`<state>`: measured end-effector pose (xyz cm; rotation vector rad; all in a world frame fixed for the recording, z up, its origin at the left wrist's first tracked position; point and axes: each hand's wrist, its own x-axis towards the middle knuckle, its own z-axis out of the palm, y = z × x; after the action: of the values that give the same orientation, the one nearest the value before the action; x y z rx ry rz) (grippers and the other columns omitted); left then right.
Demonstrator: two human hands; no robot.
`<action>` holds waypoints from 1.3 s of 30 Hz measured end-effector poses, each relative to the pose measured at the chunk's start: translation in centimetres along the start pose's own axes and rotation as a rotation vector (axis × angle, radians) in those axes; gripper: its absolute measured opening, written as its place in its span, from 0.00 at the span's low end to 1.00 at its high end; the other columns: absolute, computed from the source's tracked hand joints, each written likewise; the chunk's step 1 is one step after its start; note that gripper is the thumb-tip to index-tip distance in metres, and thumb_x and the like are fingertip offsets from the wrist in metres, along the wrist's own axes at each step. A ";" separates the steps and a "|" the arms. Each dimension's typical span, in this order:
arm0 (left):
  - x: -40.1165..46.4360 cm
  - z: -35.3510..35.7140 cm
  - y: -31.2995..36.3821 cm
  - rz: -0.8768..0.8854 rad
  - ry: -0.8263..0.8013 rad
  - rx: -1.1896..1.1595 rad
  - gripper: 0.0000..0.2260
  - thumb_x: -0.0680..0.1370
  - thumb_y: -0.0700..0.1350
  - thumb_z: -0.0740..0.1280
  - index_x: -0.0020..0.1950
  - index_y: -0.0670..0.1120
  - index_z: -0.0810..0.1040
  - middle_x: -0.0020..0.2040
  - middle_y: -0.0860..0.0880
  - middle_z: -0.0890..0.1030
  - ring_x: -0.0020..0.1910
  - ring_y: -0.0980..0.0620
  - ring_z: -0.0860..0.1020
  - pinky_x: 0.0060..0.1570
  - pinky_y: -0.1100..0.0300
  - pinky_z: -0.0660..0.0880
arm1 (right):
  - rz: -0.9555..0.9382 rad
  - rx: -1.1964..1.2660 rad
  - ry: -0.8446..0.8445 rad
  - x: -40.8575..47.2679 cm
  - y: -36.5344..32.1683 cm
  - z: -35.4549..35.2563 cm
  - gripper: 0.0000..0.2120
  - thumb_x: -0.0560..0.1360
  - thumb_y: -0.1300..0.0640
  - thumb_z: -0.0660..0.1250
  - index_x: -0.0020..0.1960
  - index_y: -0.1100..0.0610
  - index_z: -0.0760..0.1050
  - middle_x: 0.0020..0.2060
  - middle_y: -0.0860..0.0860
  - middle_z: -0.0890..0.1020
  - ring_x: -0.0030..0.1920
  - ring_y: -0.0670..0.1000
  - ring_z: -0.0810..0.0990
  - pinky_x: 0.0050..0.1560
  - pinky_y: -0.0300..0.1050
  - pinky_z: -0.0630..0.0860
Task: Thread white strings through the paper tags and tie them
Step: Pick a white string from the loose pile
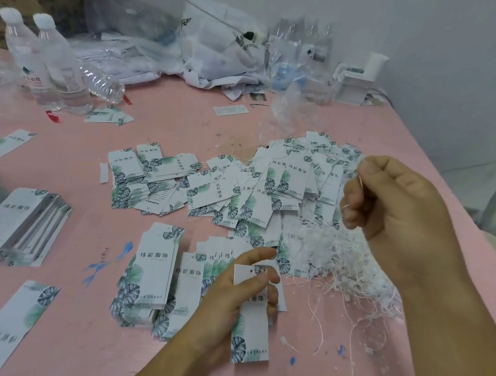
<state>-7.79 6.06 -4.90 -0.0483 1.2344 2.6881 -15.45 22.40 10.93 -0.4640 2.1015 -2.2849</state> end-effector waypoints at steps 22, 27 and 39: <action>-0.4 0.4 -0.3 -0.048 -0.045 -0.008 0.29 0.70 0.42 0.78 0.70 0.47 0.75 0.48 0.42 0.80 0.38 0.46 0.78 0.38 0.52 0.77 | -0.262 -0.357 -0.014 -0.9 -2.3 0.2 0.06 0.80 0.61 0.61 0.45 0.56 0.73 0.37 0.52 0.81 0.40 0.51 0.81 0.44 0.44 0.79; -0.4 0.6 -0.4 -0.061 -0.026 -0.063 0.29 0.65 0.40 0.81 0.64 0.44 0.78 0.47 0.41 0.79 0.37 0.45 0.78 0.36 0.52 0.78 | -0.326 0.121 0.024 0.5 -6.5 -0.3 0.10 0.79 0.61 0.60 0.40 0.54 0.72 0.33 0.50 0.77 0.24 0.47 0.70 0.25 0.39 0.69; -0.6 1.0 0.4 -0.002 0.034 -0.051 0.12 0.72 0.45 0.74 0.51 0.43 0.76 0.45 0.39 0.76 0.33 0.44 0.75 0.35 0.52 0.77 | 0.050 -0.353 -0.027 -4.0 7.6 1.1 0.10 0.76 0.59 0.67 0.36 0.52 0.75 0.23 0.43 0.69 0.24 0.42 0.63 0.26 0.34 0.62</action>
<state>-7.18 6.48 -3.90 -0.1021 1.1741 2.7281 -12.92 21.32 2.73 -0.4354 2.4789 -1.8709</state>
